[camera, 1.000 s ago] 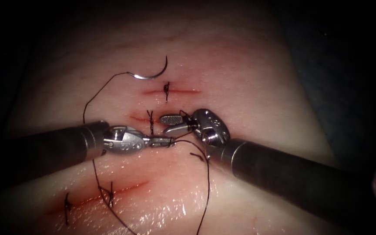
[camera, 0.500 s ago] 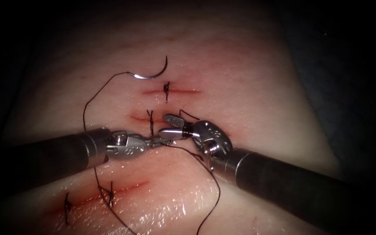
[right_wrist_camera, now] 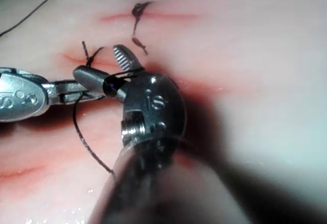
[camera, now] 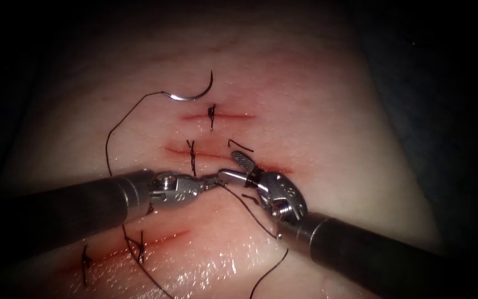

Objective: Wound Closure
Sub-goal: Wrap the suture two times around the right gripper counter clockwise, then grab the suture tail with the right needle driver.

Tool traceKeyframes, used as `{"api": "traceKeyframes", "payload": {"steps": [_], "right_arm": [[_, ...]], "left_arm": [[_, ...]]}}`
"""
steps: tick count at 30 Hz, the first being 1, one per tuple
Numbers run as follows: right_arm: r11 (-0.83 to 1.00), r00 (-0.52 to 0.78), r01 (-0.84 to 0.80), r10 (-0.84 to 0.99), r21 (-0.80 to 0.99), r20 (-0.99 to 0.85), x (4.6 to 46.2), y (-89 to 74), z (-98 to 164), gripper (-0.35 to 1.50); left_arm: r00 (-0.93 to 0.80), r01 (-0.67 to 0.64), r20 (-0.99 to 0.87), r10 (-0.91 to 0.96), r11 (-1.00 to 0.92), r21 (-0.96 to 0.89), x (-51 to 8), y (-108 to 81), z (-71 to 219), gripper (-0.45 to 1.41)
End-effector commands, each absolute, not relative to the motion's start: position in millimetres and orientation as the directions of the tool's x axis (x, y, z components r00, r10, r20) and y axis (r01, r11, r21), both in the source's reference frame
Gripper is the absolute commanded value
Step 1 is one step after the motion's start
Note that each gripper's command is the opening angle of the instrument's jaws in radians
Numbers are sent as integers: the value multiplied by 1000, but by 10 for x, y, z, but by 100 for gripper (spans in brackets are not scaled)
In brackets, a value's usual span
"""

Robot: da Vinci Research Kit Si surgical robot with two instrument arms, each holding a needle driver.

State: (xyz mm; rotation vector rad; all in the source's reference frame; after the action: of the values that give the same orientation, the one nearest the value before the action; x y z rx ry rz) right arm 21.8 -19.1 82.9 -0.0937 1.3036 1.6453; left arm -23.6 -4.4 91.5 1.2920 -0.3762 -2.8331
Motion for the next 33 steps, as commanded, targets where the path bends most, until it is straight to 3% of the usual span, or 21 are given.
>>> {"api": "traceKeyframes", "payload": {"steps": [1, 8, 24, 26, 28, 30, 33], "right_arm": [[39, -537, -700, 631, 713, -561, 213, -193, 836, 101], [-78, -612, -652, 641, 754, -463, 187, -198, 852, 93], [-62, -617, -620, 654, 782, -438, 221, -173, 863, 99], [-55, -615, -616, 656, 786, -437, 229, -173, 863, 91], [-55, -617, -613, 656, 788, -435, 237, -175, 864, 51], [-60, -603, -626, 670, 778, -434, 241, -179, 864, -35], [-100, -584, -632, 714, 769, -386, 247, -181, 866, -35]], "left_arm": [[-657, -90, -746, -109, -971, 222, -247, -37, 920, -45], [-661, -61, -740, -127, -973, 222, -265, -31, 921, -45], [-660, -44, -740, -130, -977, 210, -272, -7, 926, -45], [-661, -41, -739, -131, -977, 209, -272, -8, 926, -45], [-662, -38, -737, -132, -977, 209, -271, -9, 927, -45], [-663, -35, -736, -133, -977, 209, -270, -10, 927, -45], [-663, -31, -736, -135, -978, 208, -268, -10, 926, -45]]}}
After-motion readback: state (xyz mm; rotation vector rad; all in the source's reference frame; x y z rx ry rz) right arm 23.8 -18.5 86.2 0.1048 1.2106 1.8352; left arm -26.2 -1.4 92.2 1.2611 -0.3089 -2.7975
